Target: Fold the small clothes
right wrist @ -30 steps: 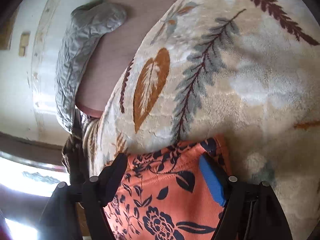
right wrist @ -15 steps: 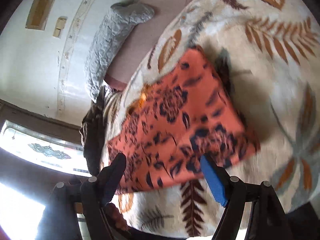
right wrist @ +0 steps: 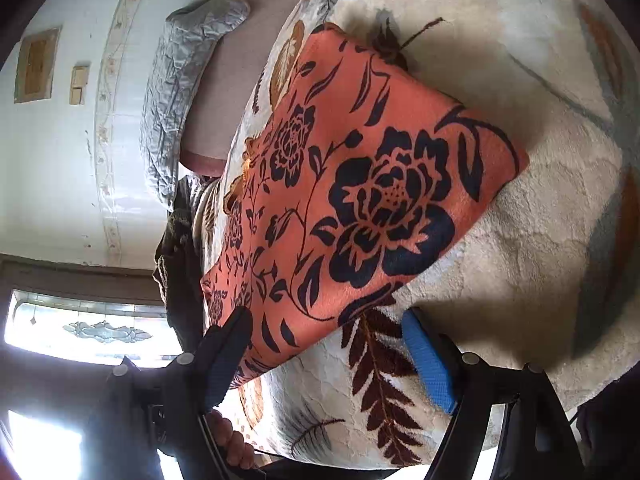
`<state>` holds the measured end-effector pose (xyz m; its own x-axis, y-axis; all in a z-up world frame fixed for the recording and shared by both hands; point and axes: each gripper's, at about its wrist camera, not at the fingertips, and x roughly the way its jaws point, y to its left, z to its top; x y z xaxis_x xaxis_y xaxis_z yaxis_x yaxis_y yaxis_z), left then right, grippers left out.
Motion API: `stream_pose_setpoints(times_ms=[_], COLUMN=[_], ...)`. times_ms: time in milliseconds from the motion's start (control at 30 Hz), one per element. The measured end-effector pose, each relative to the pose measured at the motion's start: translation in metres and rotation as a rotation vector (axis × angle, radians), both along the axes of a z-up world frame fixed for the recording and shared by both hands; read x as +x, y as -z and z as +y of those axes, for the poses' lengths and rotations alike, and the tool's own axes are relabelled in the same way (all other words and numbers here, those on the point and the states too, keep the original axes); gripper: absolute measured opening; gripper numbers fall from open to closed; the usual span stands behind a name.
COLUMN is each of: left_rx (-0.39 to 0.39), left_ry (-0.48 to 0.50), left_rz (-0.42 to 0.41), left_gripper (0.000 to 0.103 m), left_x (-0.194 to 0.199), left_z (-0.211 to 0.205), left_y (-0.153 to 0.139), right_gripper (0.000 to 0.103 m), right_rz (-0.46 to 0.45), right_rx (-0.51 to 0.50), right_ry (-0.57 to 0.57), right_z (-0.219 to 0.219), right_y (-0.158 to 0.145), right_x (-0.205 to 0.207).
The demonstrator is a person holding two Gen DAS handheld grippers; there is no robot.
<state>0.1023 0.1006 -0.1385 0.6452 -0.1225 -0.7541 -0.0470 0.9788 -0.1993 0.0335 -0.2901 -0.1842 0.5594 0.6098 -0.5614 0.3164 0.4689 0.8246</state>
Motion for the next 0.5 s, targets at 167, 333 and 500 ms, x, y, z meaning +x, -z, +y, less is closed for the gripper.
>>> stream_pose_setpoints(times_ms=[167, 333, 500], left_rx=[0.0, 0.009, 0.025], left_ry=[-0.002, 0.0, -0.004], left_rz=[0.007, 0.009, 0.008], left_gripper=[0.069, 0.069, 0.069], left_x=[0.002, 0.004, 0.004], left_z=[-0.001, -0.002, -0.003], left_y=[0.001, 0.002, 0.003], right_gripper=[0.081, 0.081, 0.077], right_rz=[-0.016, -0.018, -0.033], right_rx=[-0.01, 0.015, -0.02], right_ry=[0.042, 0.107, 0.143], right_z=[-0.009, -0.016, -0.013], right_y=[-0.005, -0.001, -0.006], right_x=[0.011, 0.016, 0.021])
